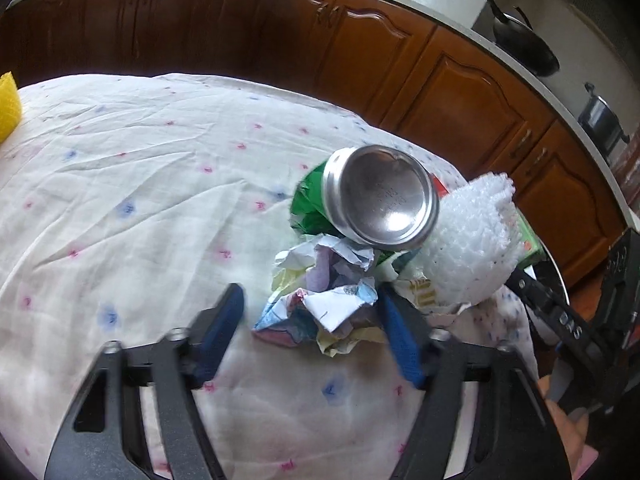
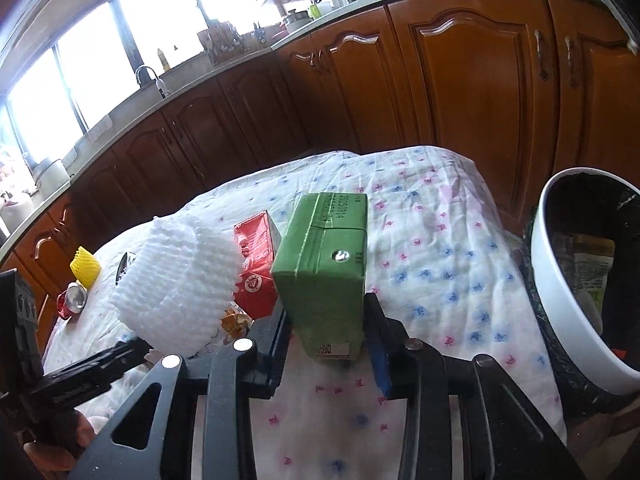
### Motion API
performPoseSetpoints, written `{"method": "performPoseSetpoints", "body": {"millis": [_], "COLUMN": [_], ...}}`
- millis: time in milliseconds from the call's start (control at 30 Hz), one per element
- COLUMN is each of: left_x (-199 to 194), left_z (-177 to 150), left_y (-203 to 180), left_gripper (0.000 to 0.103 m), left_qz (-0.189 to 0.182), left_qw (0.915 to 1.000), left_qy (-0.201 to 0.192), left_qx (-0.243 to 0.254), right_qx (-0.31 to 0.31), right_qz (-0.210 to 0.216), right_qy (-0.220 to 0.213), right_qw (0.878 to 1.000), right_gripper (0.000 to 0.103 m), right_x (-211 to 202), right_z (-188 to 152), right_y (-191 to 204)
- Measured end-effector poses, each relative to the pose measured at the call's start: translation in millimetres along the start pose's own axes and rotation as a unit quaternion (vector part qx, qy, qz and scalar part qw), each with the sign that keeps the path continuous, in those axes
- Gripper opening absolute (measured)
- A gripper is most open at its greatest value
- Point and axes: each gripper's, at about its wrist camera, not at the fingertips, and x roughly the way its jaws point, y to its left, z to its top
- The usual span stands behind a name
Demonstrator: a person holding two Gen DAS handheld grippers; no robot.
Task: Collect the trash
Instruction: 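Grasp the green milk box with the right tool while the left tool grasps crumpled paper wrappers, then carry both items over the bin and open both tools to drop them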
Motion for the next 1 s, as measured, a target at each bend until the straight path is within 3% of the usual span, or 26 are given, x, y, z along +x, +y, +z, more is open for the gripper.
{"method": "performPoseSetpoints", "body": {"millis": [33,167,467,767,1000], "left_x": [1,-7,-47,-68,-63], "left_z": [-1,-8,-37,-52,-52], "left_y": [-2,-6,-16,-67,-109], "left_gripper": [0.043,0.032,0.029,0.029,0.029], "left_qz": [0.001,-0.006,-0.038,-0.087,-0.112], "left_qw": [1.0000,0.9997,0.9987,0.9926,0.9867], "left_qy": [0.005,0.000,-0.001,0.000,0.009], "left_qx": [0.007,0.022,0.036,0.085,0.118], "right_qx": [0.001,-0.001,0.013,0.033,0.046], "right_qz": [0.003,0.010,0.023,0.015,-0.005], "right_qy": [-0.001,-0.004,-0.013,-0.034,-0.055], "right_qw": [1.000,1.000,1.000,0.999,0.997], "right_gripper": [0.035,0.035,0.034,0.034,0.034], "right_x": [-3,-18,-60,-99,-126], "right_z": [-1,-10,-31,-42,-46], "right_y": [-1,-3,-14,-36,-60]}}
